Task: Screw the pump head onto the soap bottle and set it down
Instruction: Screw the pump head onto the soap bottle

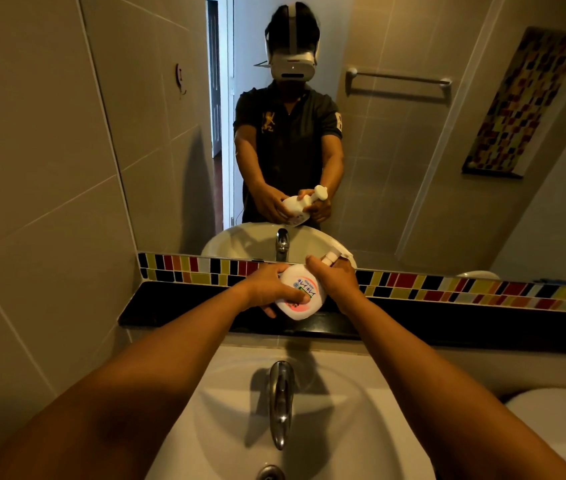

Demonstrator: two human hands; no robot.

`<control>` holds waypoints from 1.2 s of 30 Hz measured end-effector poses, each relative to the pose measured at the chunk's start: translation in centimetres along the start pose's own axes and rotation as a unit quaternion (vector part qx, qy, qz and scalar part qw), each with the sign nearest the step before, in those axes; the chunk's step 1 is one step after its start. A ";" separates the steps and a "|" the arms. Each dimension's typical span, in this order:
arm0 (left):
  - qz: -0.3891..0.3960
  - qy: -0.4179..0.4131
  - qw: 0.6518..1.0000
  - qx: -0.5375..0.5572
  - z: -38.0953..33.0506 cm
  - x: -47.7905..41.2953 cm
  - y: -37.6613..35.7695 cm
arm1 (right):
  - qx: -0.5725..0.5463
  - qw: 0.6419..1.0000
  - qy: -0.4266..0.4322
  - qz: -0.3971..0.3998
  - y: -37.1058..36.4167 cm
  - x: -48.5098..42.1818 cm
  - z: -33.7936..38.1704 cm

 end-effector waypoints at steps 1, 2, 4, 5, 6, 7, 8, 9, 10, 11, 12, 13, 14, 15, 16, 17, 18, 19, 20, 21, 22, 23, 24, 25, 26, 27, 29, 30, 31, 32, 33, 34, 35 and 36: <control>-0.007 -0.002 1.000 -0.009 0.0 -0.1 0.0 | 0.003 1.000 -0.004 -0.002 0.0 0.1 -0.1; -0.013 -0.004 1.000 -0.017 0.0 -0.1 -0.1 | 0.006 1.000 -0.006 -0.006 0.1 0.0 -0.3; -0.021 -0.005 0.999 -0.027 0.0 -0.2 -0.2 | 0.012 1.000 -0.007 -0.013 0.3 0.0 -0.4; -0.022 -0.006 0.999 -0.029 0.0 -0.3 -0.2 | 0.013 1.000 -0.009 -0.013 0.4 -0.1 -0.5; -0.022 -0.006 0.999 -0.029 -0.1 -0.3 -0.3 | 0.012 1.000 -0.008 -0.011 0.5 -0.1 -0.5; -0.022 -0.005 0.999 -0.027 -0.1 -0.3 -0.3 | 0.009 1.000 -0.005 -0.007 0.5 -0.1 -0.4; -0.022 -0.004 0.999 -0.023 -0.1 -0.4 -0.4 | 0.005 1.000 -0.002 -0.003 0.5 -0.2 -0.4; -0.021 -0.003 1.000 -0.019 -0.1 -0.4 -0.4 | 0.001 1.000 -0.002 0.002 0.5 -0.3 -0.5; -0.019 -0.002 1.000 -0.016 -0.1 -0.4 -0.4 | 0.000 1.000 -0.001 0.007 0.5 -0.4 -0.7; -0.016 0.000 1.000 -0.012 -0.1 -0.4 -0.5 | 0.004 1.000 0.002 0.015 0.5 -0.4 -0.7; -0.011 0.003 1.000 -0.007 0.0 -0.4 -0.5 | 0.009 1.000 0.005 0.025 0.4 -0.6 -0.9; -0.002 0.009 1.000 -0.002 0.1 -0.4 -0.5 | 0.015 0.999 0.007 0.038 0.3 -0.5 -0.8; 0.008 0.017 1.000 0.003 0.3 -0.4 -0.5 | 0.014 0.998 0.009 0.053 0.1 -0.3 -0.7; 0.018 0.025 0.999 0.012 0.5 -0.4 -0.5 | 0.012 0.997 0.011 0.071 0.0 -0.1 -0.5; 0.027 0.032 0.999 0.024 0.8 -0.4 -0.4 | 0.014 0.995 0.010 0.094 -0.2 0.2 -0.4; 0.032 0.037 0.998 0.040 1.1 -0.3 -0.3 | 0.026 0.993 0.007 0.118 -0.3 0.4 -0.5; 0.034 0.042 0.997 0.060 1.4 -0.3 -0.2 | 0.043 0.989 0.008 0.141 -0.4 0.6 -0.6; 0.033 0.045 0.995 0.084 1.7 -0.3 -0.1 | 0.057 0.985 0.017 0.162 -0.4 0.8 -0.7; 0.030 0.048 0.993 0.108 2.0 -0.2 0.1 | 0.062 0.981 0.025 0.180 -0.6 0.9 -0.9; 0.027 0.049 0.990 0.130 2.2 -0.2 0.2 | 0.059 0.979 0.027 0.192 -0.6 0.9 -1.3; 0.025 0.051 0.988 0.146 2.4 -0.3 0.4 | 0.052 0.979 0.022 0.197 -0.6 0.8 -1.7; 0.025 0.053 0.986 0.158 2.6 -0.3 0.5 | 0.045 0.979 0.018 0.199 -0.6 0.8 -2.0; 0.027 0.055 0.984 0.166 2.7 -0.4 0.6 | 0.039 0.978 0.015 0.203 -0.6 0.9 -2.2; 0.029 0.057 0.983 0.173 2.8 -0.4 0.6 | 0.039 0.977 0.015 0.208 -0.7 0.9 -2.5; 0.030 0.060 0.981 0.181 2.9 -0.4 0.7 | 0.042 0.975 0.016 0.216 -0.9 1.0 -2.6; 0.030 0.061 0.979 0.192 3.0 -0.4 0.8 | 0.047 0.974 0.018 0.221 -1.1 1.1 -2.7; 0.030 0.061 0.974 0.215 3.0 -0.4 0.9 | 0.049 0.973 0.019 0.224 -1.4 1.1 -2.9; 0.030 0.062 0.972 0.224 3.0 -0.4 0.9 | 0.044 0.973 0.018 0.224 -1.5 1.0 -2.9; 0.030 0.064 0.970 0.231 3.0 -0.4 0.9 | 0.038 0.974 0.018 0.225 -1.6 1.0 -2.9; 0.031 0.067 0.969 0.236 3.0 -0.5 0.9 | 0.034 0.973 0.016 0.226 -1.7 0.9 -2.9; 0.031 0.071 0.968 0.240 3.1 -0.5 0.9 | 0.032 0.973 0.012 0.228 -1.8 0.8 -2.9; 0.034 0.075 0.967 0.242 3.2 -0.5 1.0 | 0.032 0.973 0.009 0.230 -1.9 0.6 -3.0; 0.038 0.079 0.967 0.238 3.3 -0.6 1.1 | 0.032 0.972 0.007 0.233 -2.0 0.5 -3.1; 0.040 0.082 0.970 0.226 3.4 -0.7 1.2 | 0.032 0.972 0.004 0.235 -2.0 0.3 -3.2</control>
Point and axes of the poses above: each hand's wrist, its own x-axis away from the middle knuckle, its own y-axis out of the back of the hand, z = x × y, the point moved 9 cm from there along -x, towards the middle knuckle, and after that the axes turned 11 degrees about x, right-handed, at the moved point
